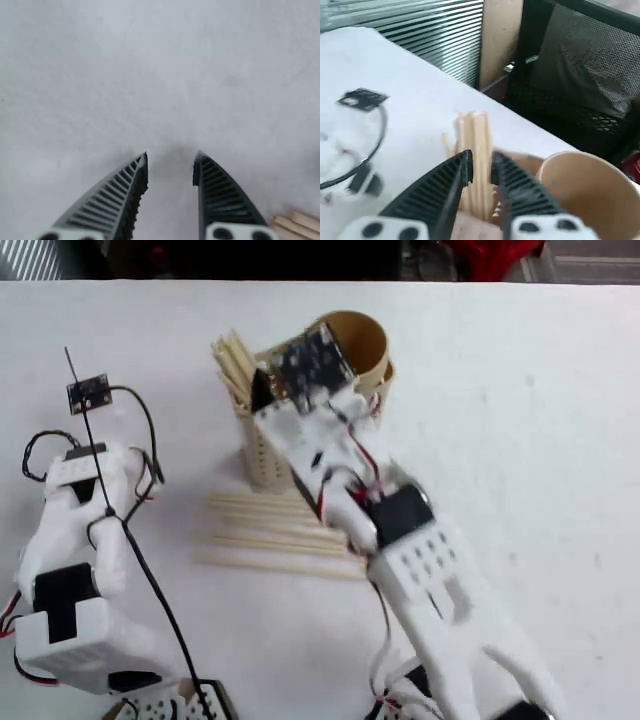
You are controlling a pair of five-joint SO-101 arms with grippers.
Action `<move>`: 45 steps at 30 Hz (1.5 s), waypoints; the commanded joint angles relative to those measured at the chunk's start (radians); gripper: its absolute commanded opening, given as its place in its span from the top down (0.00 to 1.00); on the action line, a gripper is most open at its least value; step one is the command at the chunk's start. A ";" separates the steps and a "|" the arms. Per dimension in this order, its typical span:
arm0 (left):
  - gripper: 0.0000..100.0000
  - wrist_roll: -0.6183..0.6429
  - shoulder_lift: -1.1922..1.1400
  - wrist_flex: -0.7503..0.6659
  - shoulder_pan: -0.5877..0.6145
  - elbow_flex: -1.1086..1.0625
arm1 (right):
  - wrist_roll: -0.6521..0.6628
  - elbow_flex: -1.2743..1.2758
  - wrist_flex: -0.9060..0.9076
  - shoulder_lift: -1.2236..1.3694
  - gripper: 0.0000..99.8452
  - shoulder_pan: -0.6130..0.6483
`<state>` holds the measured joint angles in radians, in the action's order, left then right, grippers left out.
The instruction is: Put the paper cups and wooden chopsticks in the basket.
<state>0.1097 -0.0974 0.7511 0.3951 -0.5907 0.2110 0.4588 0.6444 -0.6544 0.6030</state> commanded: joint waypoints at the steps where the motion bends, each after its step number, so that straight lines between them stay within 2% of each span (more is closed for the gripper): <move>1: 0.83 0.006 0.004 -0.023 -0.007 0.009 | 0.094 -0.066 0.243 -0.163 0.93 0.059; 6: 0.83 0.006 0.004 -0.023 -0.007 0.009 | 0.304 -0.029 0.521 -0.053 0.92 0.153; 12: 0.83 0.006 0.004 -0.023 -0.005 0.009 | 0.488 0.133 0.532 0.232 0.91 0.160; 18: 0.83 0.006 0.004 -0.023 -0.005 0.009 | 0.497 0.247 0.337 0.455 0.90 0.162; 22: 0.83 0.006 0.004 -0.023 -0.005 0.009 | 0.508 0.250 0.326 0.533 0.82 0.163; 24: 0.83 0.006 0.004 -0.023 -0.005 0.011 | 0.526 0.252 0.308 0.564 0.81 0.177; 32: 0.83 0.006 0.004 -0.023 -0.005 0.009 | 0.500 0.253 0.277 0.619 0.88 0.177; 37: 0.83 0.006 0.004 -0.023 -0.005 0.009 | 0.483 0.253 0.278 0.619 0.99 0.160; 45: 0.83 0.006 0.004 -0.023 -0.005 0.009 | 0.422 0.236 0.288 0.529 0.98 0.028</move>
<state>0.1097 -0.0974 0.7511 0.3951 -0.5907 0.6467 0.7104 0.9344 -0.0591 0.6905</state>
